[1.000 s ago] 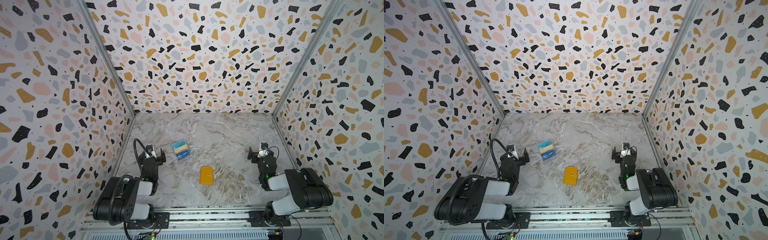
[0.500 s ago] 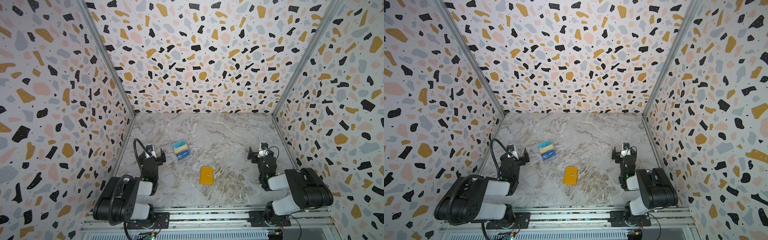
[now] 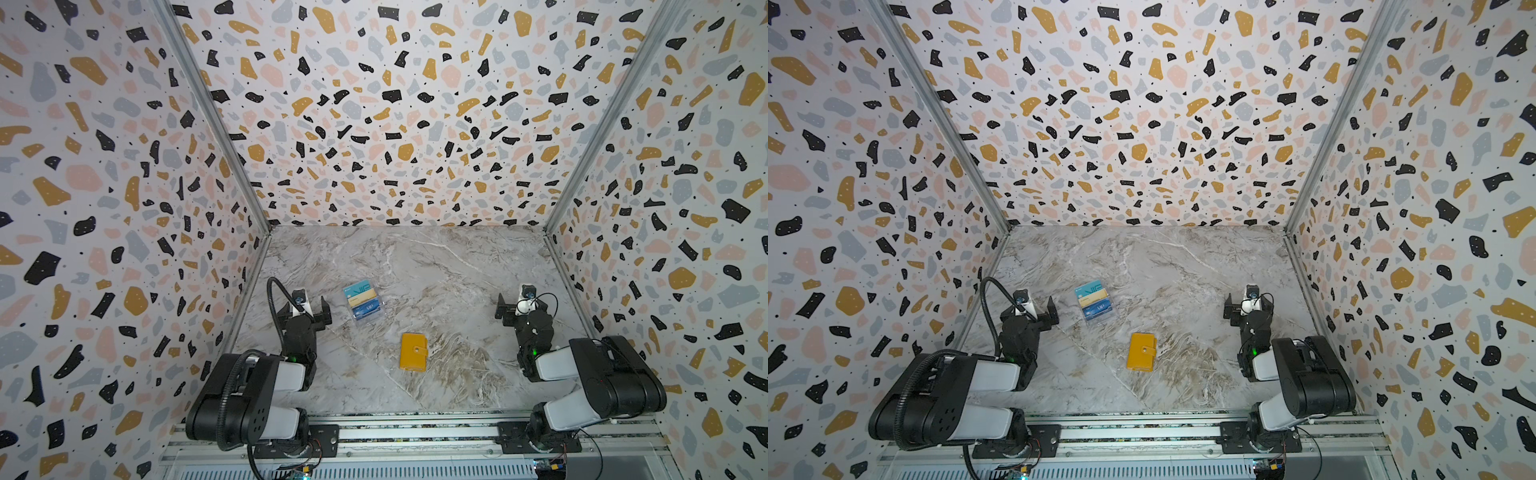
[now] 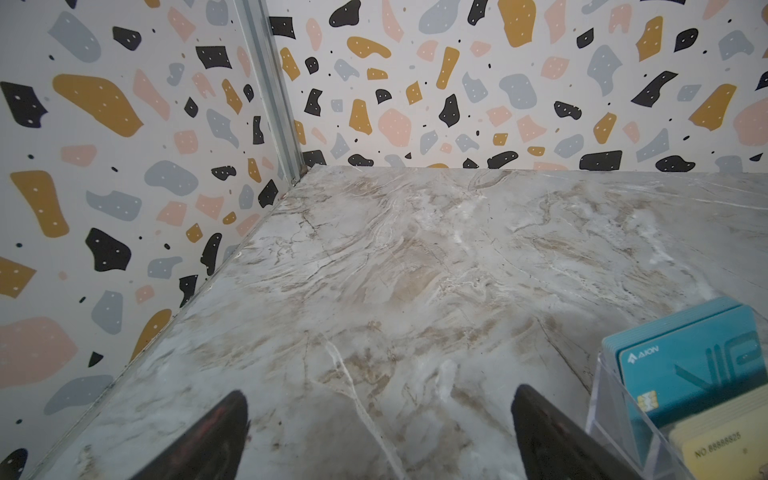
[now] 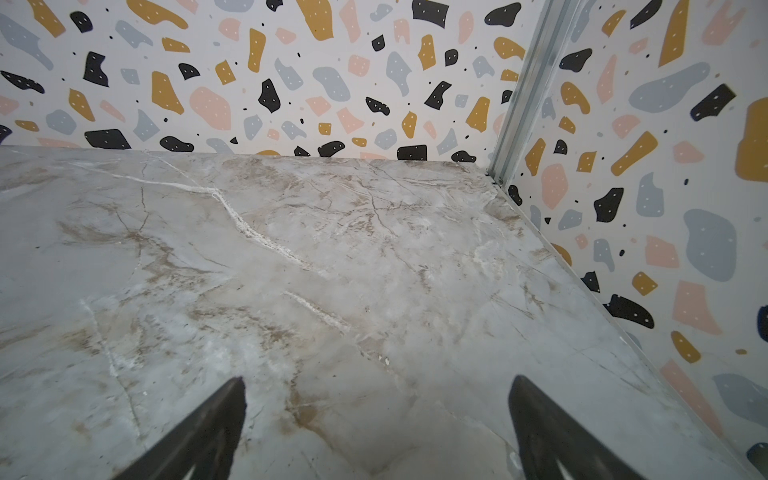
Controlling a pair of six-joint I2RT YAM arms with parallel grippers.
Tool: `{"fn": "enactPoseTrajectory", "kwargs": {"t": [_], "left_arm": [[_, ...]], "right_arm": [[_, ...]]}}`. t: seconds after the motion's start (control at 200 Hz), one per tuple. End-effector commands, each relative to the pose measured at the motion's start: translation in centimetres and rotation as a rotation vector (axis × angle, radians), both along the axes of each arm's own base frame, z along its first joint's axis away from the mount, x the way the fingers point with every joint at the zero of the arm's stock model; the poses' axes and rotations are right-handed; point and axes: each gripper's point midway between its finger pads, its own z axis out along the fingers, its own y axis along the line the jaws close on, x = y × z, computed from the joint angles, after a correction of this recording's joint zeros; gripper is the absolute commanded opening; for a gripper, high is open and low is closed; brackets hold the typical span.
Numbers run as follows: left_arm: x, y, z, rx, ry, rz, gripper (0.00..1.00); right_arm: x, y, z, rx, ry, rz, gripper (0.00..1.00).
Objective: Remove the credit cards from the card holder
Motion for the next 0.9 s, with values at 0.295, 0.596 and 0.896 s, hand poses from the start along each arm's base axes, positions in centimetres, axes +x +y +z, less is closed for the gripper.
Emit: {"fn": "enactPoseTrajectory", "kwargs": {"t": [0.295,0.596,0.896], "left_arm": [[0.6,1.0,5.5,-0.038,-0.051,0.111,1.0],[-0.1,-4.2,10.1,-0.276,0.04,-0.062,1.0],[-3.2,-10.8,7.1,-0.413,0.286,-0.373,1.0]], "right_arm": [[1.5,-0.5,4.4,0.065,0.047,-0.06,0.99],[1.2,5.8,6.1,0.181,0.305,0.107,0.99],[-3.6,14.9,3.1,0.279,0.599,0.484,0.92]]}}
